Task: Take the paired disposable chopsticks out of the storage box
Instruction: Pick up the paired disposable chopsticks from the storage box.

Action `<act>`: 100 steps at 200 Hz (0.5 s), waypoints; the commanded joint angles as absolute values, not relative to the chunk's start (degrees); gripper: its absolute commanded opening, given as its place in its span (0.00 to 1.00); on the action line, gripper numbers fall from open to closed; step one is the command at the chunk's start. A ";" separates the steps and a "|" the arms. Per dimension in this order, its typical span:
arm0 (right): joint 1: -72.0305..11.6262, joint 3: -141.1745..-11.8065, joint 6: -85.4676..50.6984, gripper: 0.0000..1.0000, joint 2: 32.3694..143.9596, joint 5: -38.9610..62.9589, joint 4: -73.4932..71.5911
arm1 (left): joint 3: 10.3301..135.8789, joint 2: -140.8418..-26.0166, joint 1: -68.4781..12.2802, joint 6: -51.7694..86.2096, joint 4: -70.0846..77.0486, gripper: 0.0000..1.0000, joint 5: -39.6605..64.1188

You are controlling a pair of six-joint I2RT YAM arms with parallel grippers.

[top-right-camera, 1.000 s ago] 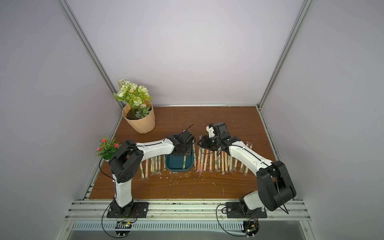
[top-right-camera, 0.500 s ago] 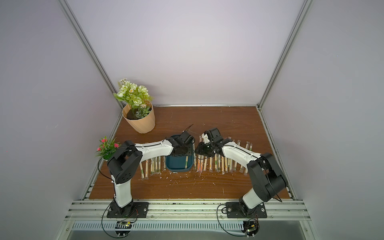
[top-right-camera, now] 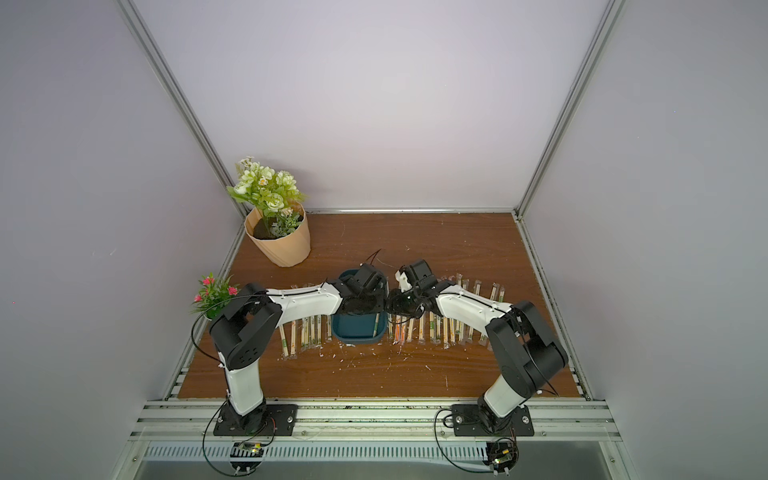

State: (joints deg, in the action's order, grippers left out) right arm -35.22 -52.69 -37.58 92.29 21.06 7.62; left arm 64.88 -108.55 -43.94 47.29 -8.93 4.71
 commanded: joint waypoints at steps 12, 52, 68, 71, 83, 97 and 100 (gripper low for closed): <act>-35.67 -53.63 -38.27 0.44 92.20 20.18 8.16 | 63.88 -108.70 -43.86 46.99 -13.80 0.01 4.18; -35.66 -55.25 -37.96 0.44 90.98 19.52 9.31 | 65.10 -104.48 -42.68 45.68 -17.98 0.00 -3.68; -35.62 -55.95 -37.88 0.45 90.55 19.02 9.93 | 65.39 -102.19 -41.46 44.68 -18.53 0.00 -5.21; -35.65 -56.05 -37.84 0.45 90.49 18.89 10.05 | 65.47 -101.75 -41.17 44.59 -18.61 0.00 -5.31; -35.59 -56.51 -37.79 0.45 90.18 18.57 10.45 | 65.73 -100.04 -40.03 43.87 -18.95 0.01 -5.77; -35.59 -57.20 -37.62 0.45 89.72 18.54 11.02 | 66.43 -98.16 -38.85 43.13 -20.36 0.00 -6.72; -35.55 -57.29 -37.54 0.45 89.66 17.84 11.21 | 66.64 -97.68 -38.58 42.95 -20.85 0.00 -7.07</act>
